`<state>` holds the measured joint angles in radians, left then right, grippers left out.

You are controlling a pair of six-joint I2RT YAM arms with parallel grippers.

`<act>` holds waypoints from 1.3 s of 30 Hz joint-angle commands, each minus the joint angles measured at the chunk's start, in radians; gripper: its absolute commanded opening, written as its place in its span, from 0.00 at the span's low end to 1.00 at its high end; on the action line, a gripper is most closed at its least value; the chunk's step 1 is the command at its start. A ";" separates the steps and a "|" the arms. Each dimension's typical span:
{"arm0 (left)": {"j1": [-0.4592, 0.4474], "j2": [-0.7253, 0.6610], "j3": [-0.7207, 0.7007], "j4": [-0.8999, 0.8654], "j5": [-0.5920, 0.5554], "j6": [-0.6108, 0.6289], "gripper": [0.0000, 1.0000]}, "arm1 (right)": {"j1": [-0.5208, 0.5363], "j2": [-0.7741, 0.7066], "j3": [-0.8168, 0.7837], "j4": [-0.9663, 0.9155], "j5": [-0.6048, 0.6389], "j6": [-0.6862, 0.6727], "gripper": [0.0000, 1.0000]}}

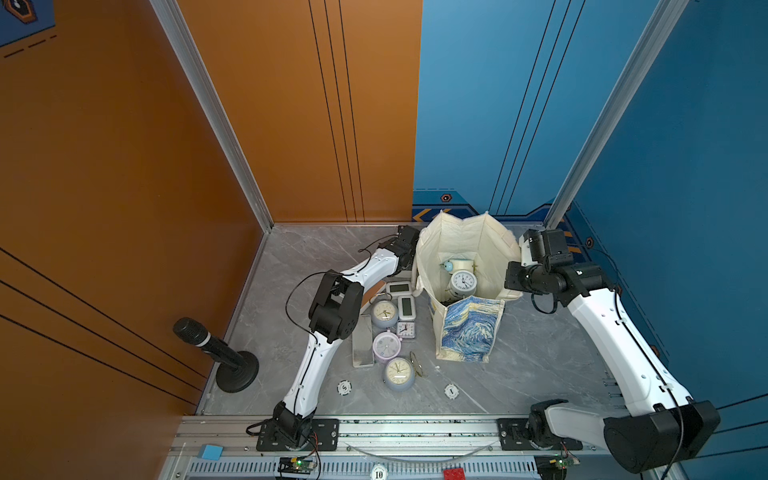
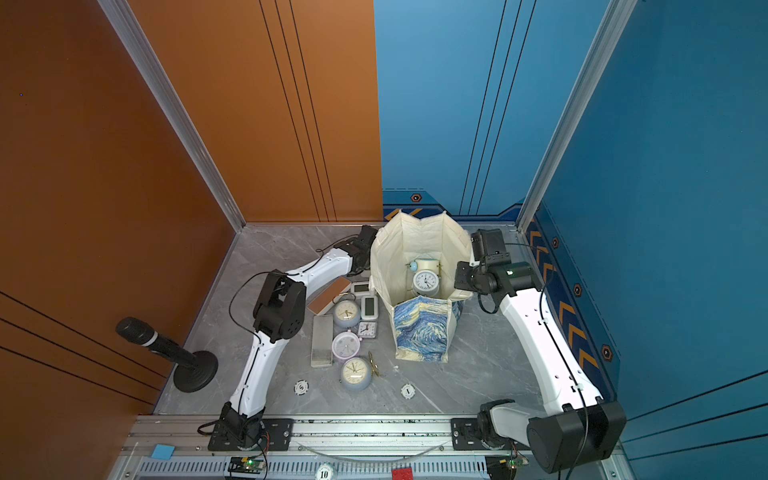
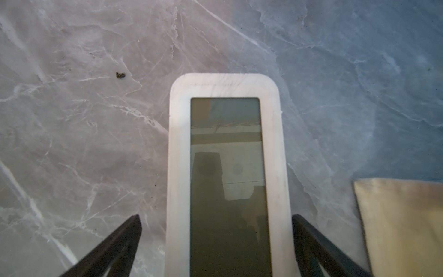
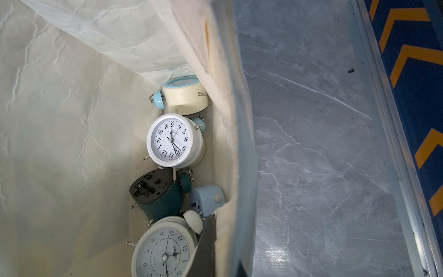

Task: Put the alarm clock into the canvas bag
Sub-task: Pick up the alarm from the center of the board.

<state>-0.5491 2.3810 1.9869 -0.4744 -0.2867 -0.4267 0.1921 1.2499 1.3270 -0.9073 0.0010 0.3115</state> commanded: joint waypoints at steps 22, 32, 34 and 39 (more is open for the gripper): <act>0.011 0.016 0.013 -0.004 0.021 0.025 0.71 | 0.018 -0.020 0.008 -0.024 -0.001 0.009 0.06; 0.027 -0.073 -0.026 -0.004 0.030 0.039 0.54 | 0.030 -0.015 0.016 -0.024 0.002 0.014 0.06; 0.034 -0.106 -0.037 -0.004 0.035 0.042 0.51 | 0.034 -0.014 0.015 -0.024 0.006 0.014 0.06; 0.051 -0.188 -0.080 0.012 0.065 0.058 0.37 | 0.038 -0.014 0.011 -0.025 0.011 0.015 0.06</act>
<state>-0.5114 2.2959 1.9202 -0.4847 -0.2455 -0.3958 0.2173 1.2495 1.3270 -0.9058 0.0044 0.3149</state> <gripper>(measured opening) 0.729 0.058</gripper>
